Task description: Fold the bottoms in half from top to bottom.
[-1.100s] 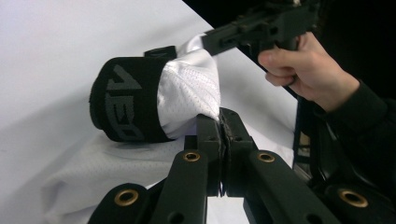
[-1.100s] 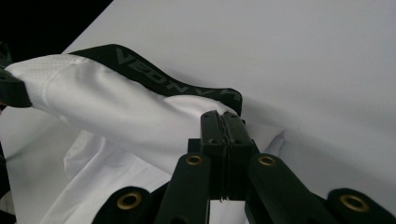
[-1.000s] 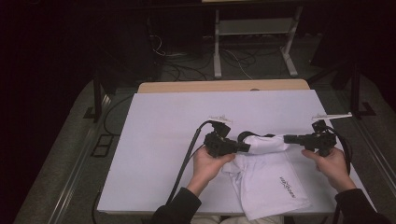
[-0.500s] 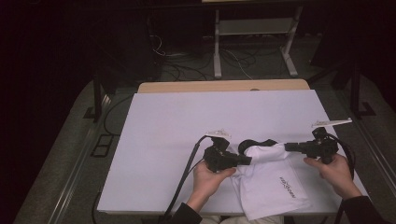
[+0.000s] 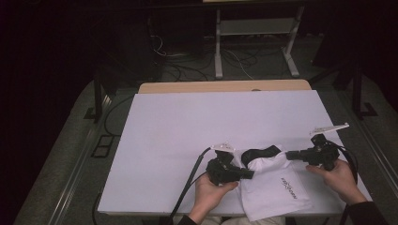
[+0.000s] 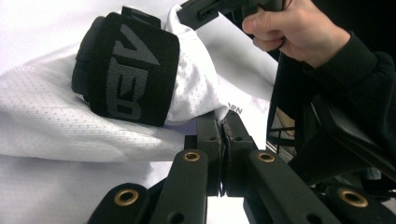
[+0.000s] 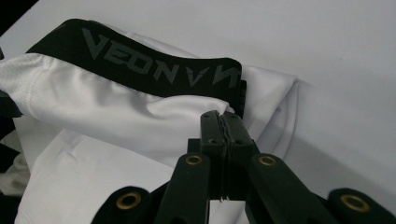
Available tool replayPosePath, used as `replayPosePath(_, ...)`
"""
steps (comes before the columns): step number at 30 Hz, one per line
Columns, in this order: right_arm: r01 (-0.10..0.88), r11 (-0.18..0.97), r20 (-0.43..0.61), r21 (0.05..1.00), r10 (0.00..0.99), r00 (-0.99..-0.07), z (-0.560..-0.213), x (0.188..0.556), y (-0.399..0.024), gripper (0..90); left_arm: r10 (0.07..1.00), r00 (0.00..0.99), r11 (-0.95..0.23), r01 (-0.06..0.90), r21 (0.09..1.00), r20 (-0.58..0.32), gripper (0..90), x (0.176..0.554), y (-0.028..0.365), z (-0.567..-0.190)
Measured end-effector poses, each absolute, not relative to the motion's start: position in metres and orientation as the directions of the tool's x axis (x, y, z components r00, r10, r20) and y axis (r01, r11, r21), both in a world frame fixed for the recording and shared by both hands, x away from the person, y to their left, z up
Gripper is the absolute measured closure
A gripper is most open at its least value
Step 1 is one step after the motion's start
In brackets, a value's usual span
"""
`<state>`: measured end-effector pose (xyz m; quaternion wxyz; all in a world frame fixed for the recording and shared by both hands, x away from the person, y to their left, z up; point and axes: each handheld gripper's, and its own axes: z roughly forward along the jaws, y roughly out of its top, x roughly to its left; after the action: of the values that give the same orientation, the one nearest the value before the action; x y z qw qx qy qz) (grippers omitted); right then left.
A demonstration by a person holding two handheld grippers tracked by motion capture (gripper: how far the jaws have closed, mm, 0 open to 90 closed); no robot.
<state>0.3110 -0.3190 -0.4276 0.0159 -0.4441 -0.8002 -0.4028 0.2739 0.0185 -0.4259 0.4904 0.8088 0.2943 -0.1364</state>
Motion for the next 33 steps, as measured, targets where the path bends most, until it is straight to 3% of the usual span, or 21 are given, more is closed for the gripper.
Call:
replayPosePath(21,0.730,0.363,0.345,0.580,0.701,-0.623,-0.432,0.298,-0.318,86.7,0.336,0.793,-0.393,0.609,0.689,-0.509,87.0,0.252,0.007,-0.443)
replayPosePath(27,0.733,0.364,0.350,0.575,0.700,-0.622,-0.429,0.296,-0.317,71.6,0.356,0.790,-0.405,0.612,0.679,-0.500,87.0,0.250,0.007,-0.447)
replayPosePath(33,0.730,0.311,0.370,0.608,0.703,-0.607,-0.422,0.301,-0.313,62.8,0.361,0.793,-0.425,0.609,0.670,-0.492,87.0,0.249,0.003,-0.450)
